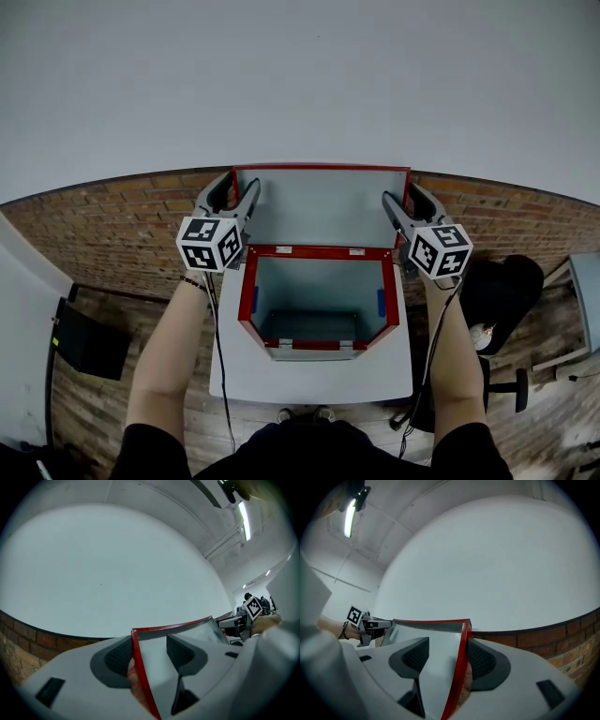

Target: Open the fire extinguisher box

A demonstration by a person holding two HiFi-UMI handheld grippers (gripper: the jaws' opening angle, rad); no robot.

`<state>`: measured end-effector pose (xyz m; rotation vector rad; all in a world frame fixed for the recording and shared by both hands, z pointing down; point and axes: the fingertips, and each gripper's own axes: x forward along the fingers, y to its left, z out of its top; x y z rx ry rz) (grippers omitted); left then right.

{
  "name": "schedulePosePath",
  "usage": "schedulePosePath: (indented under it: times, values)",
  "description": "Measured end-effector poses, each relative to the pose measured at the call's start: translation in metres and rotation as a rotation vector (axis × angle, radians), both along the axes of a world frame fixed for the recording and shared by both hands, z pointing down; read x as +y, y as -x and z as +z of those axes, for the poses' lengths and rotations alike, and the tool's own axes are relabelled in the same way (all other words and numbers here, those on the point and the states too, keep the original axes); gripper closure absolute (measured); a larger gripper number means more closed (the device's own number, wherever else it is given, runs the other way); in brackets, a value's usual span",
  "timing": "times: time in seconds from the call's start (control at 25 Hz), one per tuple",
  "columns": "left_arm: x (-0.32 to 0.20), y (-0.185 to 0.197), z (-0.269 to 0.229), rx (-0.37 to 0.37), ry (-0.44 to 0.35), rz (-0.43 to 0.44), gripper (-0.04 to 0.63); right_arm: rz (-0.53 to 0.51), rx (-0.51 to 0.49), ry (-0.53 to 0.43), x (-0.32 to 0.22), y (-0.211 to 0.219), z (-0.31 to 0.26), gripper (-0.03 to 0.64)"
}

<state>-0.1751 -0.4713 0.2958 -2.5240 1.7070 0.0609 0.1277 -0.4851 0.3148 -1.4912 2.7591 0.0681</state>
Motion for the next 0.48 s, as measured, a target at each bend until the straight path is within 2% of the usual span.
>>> schedulePosePath:
  times: [0.2, 0.32, 0.48]
  values:
    - [0.004, 0.004, 0.001, -0.040, -0.007, -0.021, 0.325, 0.008, 0.005, -0.022, 0.006, -0.003, -0.006, 0.347]
    - [0.015, 0.010, -0.001, -0.026, -0.030, -0.043, 0.325, 0.036, 0.012, -0.053, 0.016, -0.011, -0.017, 0.347]
    - [0.047, 0.019, -0.012, 0.006, -0.108, -0.088, 0.338, 0.047, -0.002, -0.083, 0.043, -0.016, -0.024, 0.348]
